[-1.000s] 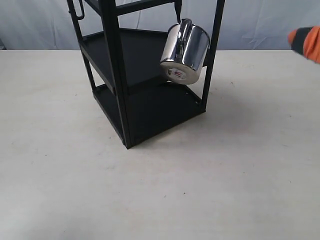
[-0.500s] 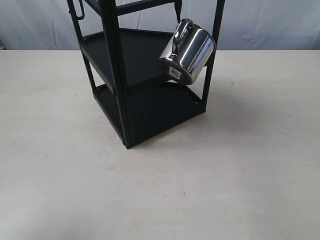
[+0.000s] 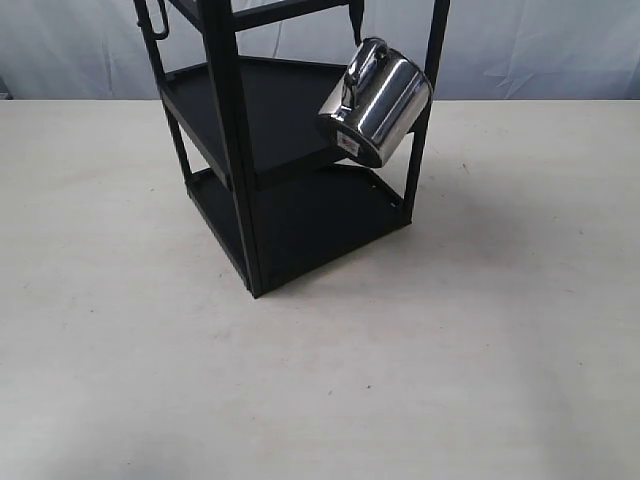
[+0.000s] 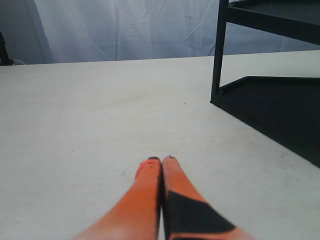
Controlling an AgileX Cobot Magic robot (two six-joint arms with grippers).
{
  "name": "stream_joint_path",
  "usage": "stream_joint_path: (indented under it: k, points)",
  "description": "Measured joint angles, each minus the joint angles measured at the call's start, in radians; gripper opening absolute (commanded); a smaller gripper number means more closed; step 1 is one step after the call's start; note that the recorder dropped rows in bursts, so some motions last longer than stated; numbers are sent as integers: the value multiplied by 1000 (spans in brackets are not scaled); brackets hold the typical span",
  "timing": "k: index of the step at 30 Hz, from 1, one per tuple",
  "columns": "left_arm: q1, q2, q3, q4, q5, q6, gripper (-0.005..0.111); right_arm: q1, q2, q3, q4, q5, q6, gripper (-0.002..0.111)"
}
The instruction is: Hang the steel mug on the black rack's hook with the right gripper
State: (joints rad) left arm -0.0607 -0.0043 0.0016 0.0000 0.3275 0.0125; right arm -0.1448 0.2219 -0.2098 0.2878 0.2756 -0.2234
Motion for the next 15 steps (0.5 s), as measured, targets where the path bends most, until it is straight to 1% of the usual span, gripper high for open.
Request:
stream_joint_path:
  k: [1,4,9,15]
  points:
    - [0,0,0,0,0,0,0,0,-6,9,-63,4,85,-1]
    - [0,0,0,0,0,0,0,0,-39,44,-153,10,173,-1]
    - [0,0,0,0,0,0,0,0,-109,111,-210,19,206,-1]
    - [0,0,0,0,0,0,0,0,-153,168,-226,32,216,-1]
